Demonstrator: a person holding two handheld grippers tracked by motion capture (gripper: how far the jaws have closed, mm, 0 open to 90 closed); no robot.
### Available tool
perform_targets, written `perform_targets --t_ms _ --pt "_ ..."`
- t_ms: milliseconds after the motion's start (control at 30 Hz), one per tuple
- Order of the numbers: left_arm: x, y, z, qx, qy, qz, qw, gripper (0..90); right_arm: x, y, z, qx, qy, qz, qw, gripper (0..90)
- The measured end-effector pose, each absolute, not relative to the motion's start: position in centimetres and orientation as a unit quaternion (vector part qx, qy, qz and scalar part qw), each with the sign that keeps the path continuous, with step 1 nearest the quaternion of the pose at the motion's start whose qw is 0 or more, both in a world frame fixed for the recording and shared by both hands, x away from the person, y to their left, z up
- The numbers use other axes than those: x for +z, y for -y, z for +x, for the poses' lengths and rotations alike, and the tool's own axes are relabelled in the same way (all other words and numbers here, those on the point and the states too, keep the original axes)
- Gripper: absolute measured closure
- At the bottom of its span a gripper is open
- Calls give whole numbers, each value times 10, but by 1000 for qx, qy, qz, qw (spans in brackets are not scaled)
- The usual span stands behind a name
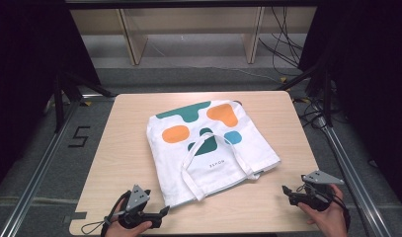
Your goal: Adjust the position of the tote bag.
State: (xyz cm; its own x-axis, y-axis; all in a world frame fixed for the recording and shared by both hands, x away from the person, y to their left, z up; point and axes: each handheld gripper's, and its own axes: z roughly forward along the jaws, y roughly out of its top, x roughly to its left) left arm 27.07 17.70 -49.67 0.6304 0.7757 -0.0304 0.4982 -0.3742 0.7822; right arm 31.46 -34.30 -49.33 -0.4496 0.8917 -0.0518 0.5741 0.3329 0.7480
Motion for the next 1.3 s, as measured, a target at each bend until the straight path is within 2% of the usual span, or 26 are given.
perform_targets --t_ms 333,400,433,933,967,1033,1200,1233,1300 --pt "-498 -171 270 175 -399 811 390 153 -493 342 315 337 -778 478 228 195" --pt "-496 -172 270 181 -386 827 367 165 -493 344 315 332 -781 472 239 195" --pt "-498 -168 270 201 -382 828 358 170 -492 343 315 334 -777 479 234 194" --pt "-507 -147 276 210 -367 850 316 176 -495 338 317 333 -786 471 224 199" --pt "-509 -144 277 211 -373 846 319 188 -495 336 317 330 -785 478 214 200" --pt "-509 -143 279 224 -366 849 307 199 -496 338 319 333 -789 460 234 201" --pt "-505 -144 280 216 -364 847 321 268 -496 337 318 332 -788 462 235 207" --pt "-502 -147 280 210 -369 847 320 352 -496 337 318 330 -789 461 238 211" --pt "-500 -150 280 217 -371 844 320 417 -495 336 317 329 -787 467 236 212"
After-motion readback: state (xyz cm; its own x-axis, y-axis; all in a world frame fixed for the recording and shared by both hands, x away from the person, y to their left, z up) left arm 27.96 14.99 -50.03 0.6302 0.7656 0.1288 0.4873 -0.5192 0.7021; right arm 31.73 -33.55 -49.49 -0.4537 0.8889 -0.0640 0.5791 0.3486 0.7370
